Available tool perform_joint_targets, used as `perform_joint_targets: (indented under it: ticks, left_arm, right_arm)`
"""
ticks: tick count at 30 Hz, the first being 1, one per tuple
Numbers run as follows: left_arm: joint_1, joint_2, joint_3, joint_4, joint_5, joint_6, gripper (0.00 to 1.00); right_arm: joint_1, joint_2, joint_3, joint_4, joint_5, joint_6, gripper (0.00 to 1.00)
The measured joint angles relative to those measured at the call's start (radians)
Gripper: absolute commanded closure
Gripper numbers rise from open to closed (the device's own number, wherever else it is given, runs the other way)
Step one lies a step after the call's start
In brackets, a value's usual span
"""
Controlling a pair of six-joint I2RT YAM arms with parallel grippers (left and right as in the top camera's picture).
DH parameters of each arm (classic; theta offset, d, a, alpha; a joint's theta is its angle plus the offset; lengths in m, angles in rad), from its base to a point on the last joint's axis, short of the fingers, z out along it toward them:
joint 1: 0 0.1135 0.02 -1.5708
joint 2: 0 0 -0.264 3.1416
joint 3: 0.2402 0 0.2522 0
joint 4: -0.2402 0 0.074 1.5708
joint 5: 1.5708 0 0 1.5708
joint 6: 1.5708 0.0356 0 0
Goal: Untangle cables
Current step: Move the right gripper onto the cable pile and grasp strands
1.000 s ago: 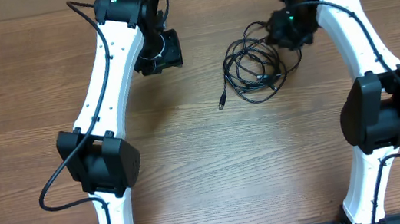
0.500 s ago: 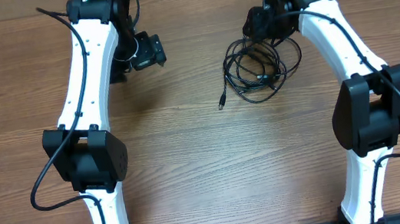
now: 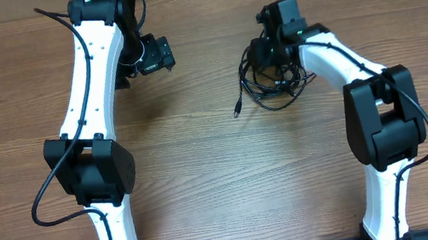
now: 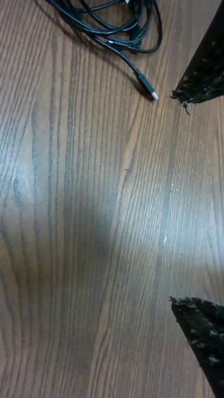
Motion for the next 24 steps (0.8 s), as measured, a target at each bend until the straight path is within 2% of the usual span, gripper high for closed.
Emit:
perform_joint_targets:
  ticks: [4, 12, 17, 24]
  left_arm:
    - [0.0, 0.0, 0.0, 0.0, 0.0, 0.0, 0.01]
    - [0.0, 0.0, 0.0, 0.0, 0.0, 0.0, 0.0]
    - [0.0, 0.0, 0.0, 0.0, 0.0, 0.0, 0.0]
    - [0.0, 0.0, 0.0, 0.0, 0.0, 0.0, 0.0]
  right_arm:
    - [0.014, 0.0, -0.026, 0.071, 0.028, 0.0, 0.63]
    - [0.014, 0.0, -0.026, 0.125, 0.128, 0.0, 0.6]
    - [0.013, 0.0, -0.026, 0.125, 0.146, 0.0, 0.56]
    - [0.014, 0.0, -0.029, 0.109, 0.153, 0.0, 0.59]
